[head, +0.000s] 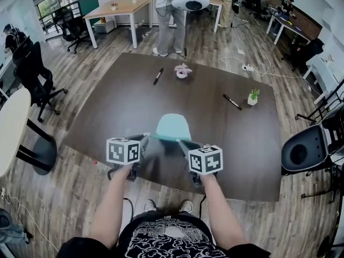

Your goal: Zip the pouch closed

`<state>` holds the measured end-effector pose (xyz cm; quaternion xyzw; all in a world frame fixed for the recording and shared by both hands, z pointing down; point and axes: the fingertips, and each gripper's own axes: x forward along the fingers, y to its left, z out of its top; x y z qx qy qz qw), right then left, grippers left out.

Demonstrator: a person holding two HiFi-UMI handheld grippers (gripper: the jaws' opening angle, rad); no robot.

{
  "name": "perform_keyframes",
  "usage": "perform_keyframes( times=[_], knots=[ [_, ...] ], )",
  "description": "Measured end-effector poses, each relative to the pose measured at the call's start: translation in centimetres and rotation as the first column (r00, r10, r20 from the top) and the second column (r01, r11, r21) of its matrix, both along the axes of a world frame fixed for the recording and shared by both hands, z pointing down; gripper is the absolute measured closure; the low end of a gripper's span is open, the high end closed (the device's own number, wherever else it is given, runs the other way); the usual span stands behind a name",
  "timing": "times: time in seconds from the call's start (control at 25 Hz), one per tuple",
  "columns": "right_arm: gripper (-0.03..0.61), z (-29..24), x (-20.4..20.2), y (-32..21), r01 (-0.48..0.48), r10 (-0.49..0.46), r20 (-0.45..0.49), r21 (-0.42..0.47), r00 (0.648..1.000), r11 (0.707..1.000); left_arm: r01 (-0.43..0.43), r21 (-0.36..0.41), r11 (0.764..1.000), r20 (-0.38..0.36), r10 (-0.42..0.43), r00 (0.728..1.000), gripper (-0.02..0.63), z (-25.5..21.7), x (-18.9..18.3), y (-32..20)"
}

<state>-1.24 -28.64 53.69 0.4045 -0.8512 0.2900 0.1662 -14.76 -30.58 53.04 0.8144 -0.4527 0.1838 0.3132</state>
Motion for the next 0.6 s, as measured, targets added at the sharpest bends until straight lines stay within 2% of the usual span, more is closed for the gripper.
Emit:
perform_keyframes(
  times=[0.16,0.32,0.6],
  knots=[
    [0.569,0.18,0.65,-0.18,-0.014,0.014,-0.013,-0.003,1.0,1.0,0.016,-0.007,1.0,0.006,-0.016,1.0,0.592,0.4,-0.37,-0.11],
    [0.569,0.15,0.68,-0.29,-0.018,0.018,-0.005,-0.006,1.0,1.0,0.016,-0.02,1.0,-0.028,-0.016,0.999,0.592,0.67,-0.12,-0.1],
    [0.569,0.34,0.64,-0.28,-0.021,0.021,-0.009,-0.007,1.0,1.0,0.019,-0.026,0.999,-0.005,-0.019,1.0,0.592,1.04,-0.59,-0.09]
  ],
)
